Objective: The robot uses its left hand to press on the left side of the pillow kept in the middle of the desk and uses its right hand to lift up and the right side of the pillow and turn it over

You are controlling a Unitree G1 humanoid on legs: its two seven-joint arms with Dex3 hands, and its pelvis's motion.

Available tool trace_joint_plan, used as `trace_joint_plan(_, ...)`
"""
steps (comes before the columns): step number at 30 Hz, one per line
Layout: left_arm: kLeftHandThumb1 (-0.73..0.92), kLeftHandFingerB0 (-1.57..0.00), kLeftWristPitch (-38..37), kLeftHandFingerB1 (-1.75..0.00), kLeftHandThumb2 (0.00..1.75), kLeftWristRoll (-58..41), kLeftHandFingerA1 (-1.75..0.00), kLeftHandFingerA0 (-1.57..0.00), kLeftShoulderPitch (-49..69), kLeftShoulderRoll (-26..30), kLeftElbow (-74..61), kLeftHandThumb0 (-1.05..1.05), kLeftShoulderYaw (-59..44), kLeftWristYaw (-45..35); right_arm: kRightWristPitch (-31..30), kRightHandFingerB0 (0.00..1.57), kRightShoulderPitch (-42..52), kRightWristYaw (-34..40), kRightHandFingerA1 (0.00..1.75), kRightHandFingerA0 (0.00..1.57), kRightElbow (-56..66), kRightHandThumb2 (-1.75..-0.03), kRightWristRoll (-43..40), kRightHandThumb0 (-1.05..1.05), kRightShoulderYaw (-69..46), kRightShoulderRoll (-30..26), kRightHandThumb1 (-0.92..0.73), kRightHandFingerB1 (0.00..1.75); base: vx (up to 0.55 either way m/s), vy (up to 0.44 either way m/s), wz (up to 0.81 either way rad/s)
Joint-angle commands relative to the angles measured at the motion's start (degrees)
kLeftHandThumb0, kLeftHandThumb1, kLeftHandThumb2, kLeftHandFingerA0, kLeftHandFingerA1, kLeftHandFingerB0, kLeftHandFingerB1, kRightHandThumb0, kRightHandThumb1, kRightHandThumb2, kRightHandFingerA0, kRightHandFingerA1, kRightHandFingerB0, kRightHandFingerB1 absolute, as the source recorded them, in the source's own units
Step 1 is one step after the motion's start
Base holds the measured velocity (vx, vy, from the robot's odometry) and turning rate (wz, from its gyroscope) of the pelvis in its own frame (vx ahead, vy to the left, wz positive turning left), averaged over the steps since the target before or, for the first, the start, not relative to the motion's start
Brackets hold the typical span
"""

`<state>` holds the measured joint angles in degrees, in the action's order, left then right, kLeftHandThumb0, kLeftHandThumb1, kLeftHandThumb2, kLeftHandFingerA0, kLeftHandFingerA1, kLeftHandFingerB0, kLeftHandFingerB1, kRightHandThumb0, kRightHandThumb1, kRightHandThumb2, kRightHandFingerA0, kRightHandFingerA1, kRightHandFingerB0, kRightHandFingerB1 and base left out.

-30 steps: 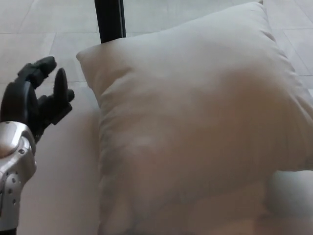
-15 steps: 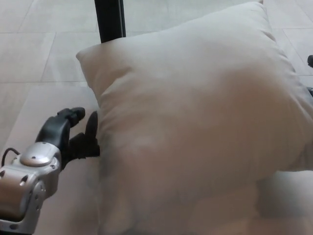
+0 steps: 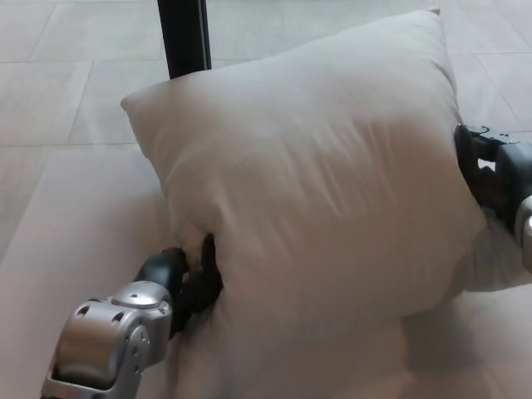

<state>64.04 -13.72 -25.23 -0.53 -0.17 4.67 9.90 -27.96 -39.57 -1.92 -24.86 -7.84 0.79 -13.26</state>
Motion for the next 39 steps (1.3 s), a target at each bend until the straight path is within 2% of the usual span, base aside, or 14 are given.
trace_joint_plan(1, 0.73, 0.0, 1.79, 0.0, 0.98, 0.4, -0.75, -0.14, -0.16, -4.85, 1.81, -0.97, -1.12, 0.45, -4.37, 0.22, -0.18, -7.86, 0.47, 0.36, 0.64, -0.74, 0.99, -1.05, 5.19, 0.9, -0.92, 0.32, 0.0, 0.0, 0.0)
trace_joint_plan(2, 0.81, 0.0, 0.99, 0.0, 1.17, -0.55, -0.8, -0.19, -0.77, -6.04, 2.33, -1.05, -2.04, -0.4, -4.79, 0.11, -1.49, -11.4, 0.57, 0.32, 0.1, -1.24, 0.59, -1.05, 6.75, 0.49, -0.75, 0.33, 0.0, 0.0, 0.0)
trace_joint_plan(6, 0.86, 0.0, -1.24, -0.05, 1.22, -2.07, -0.24, 0.0, -1.23, -10.44, 3.13, -1.05, -5.4, 0.21, -9.64, 0.11, -3.97, -14.38, 0.57, 0.35, 4.04, -1.26, -3.48, -1.05, 7.37, 2.88, -0.73, 0.19, 0.0, 0.0, 0.0)
trace_joint_plan(9, 0.85, 0.0, -2.59, -0.08, 1.22, -0.86, -0.31, -0.18, -1.12, -11.29, 3.69, -1.03, -4.75, 0.0, -10.27, 0.06, -4.26, -15.22, 0.52, 0.39, 5.68, -0.83, -4.12, -1.05, 7.87, 3.56, -0.92, 0.3, 0.0, 0.0, 0.0)
trace_joint_plan(12, 0.92, 0.0, -3.64, -0.15, 1.23, -1.22, -0.34, -0.09, -1.46, -14.71, 4.92, -0.92, -6.43, 1.55, -12.55, 0.13, -5.03, -15.77, 0.6, 0.45, 8.81, -1.26, -6.29, -1.05, 8.41, 6.4, -0.73, 0.16, 0.0, 0.0, 0.0)
trace_joint_plan(13, 0.83, 0.0, -3.56, 0.0, 1.06, -1.9, -0.29, 0.0, -1.83, -15.98, 5.67, -0.87, -7.34, 1.5, -13.53, 0.03, -5.7, -16.38, 0.52, 0.54, 10.35, -0.82, -7.16, -1.05, 9.22, 7.87, -0.92, 0.31, 0.0, 0.0, 0.0)
trace_joint_plan(15, 0.89, 0.0, -3.91, -0.13, 1.23, -1.23, -0.33, -0.07, -2.4, -16.58, 6.5, -0.97, -6.91, 1.64, -15.52, 0.13, -6.12, -16.19, 0.61, 0.5, 11.47, -1.24, -7.69, -1.05, 9.37, 8.95, -0.7, 0.13, 0.0, 0.0, 0.0)
trace_joint_plan(16, 0.92, 0.0, -4.32, -0.15, 1.23, -1.1, -0.32, -0.17, -2.92, -16.8, 7.5, -0.91, -6.76, 1.37, -16.07, 0.06, -6.3, -16.31, 0.56, 0.57, 11.85, -0.78, -7.9, -1.05, 9.64, 9.7, -0.92, 0.33, 0.0, 0.0, 0.0)
trace_joint_plan(24, 0.92, -0.33, -12.55, -0.72, 0.87, 2.95, -1.5, -0.8, -3.13, -15.9, 12.0, -1.01, 1.74, -3.68, -19.28, 0.03, -4.39, -15.95, 0.61, 0.39, 12.87, -1.22, -8.55, -1.04, 11.41, 15.43, -0.68, 0.13, 0.0, 0.0, 0.0)
trace_joint_plan(26, 0.79, -0.09, -15.22, -0.47, 1.14, 2.01, -0.8, -0.45, -2.28, -17.65, 11.86, -0.87, 0.43, -3.91, -18.52, 0.04, -3.57, -15.92, 0.56, 0.44, 12.51, -0.75, -7.68, -1.05, 12.52, 16.65, -0.92, 0.31, 0.0, 0.0, 0.0)
trace_joint_plan(27, 0.9, 0.0, -17.95, -0.31, 1.27, 6.57, -0.46, -0.02, -1.84, -15.19, 11.1, -0.74, 6.45, -3.14, -18.95, 0.06, -3.47, -16.13, 0.6, 0.34, 12.39, -1.24, -7.29, -1.05, 13.59, 17.07, -0.73, 0.25, 0.0, 0.0, 0.0)
trace_joint_plan(32, 0.87, 0.0, -18.93, -0.14, 1.25, 11.15, -0.38, -0.09, -0.68, -14.54, 10.06, -0.91, 13.5, -0.52, -20.63, 0.0, -2.48, -16.88, 0.6, 0.27, 11.84, -1.23, -6.37, -1.04, 17.4, 18.83, -0.72, 0.23, 0.0, 0.0, 0.0)
trace_joint_plan(33, 0.83, 0.0, -18.97, -0.14, 1.22, 8.75, -0.31, 0.0, 1.5, -16.63, 9.27, -0.92, 11.57, -0.78, -22.28, 0.03, -2.22, -17.53, 0.61, 0.44, 11.17, -0.7, -5.98, -1.05, 19.47, 18.98, -0.92, 0.38, 0.0, 0.0, 0.0)
trace_joint_plan(39, 0.86, 0.0, -19.28, -0.05, 1.24, 7.56, -0.23, 0.0, 2.47, -19.06, 11.38, -0.99, 10.25, -1.01, -20.99, 0.08, 2.24, -15.58, 0.68, 0.42, 11.91, -1.15, -3.87, -1.05, 24.32, 20.13, -0.65, 0.53, 0.0, 0.0, 0.0)
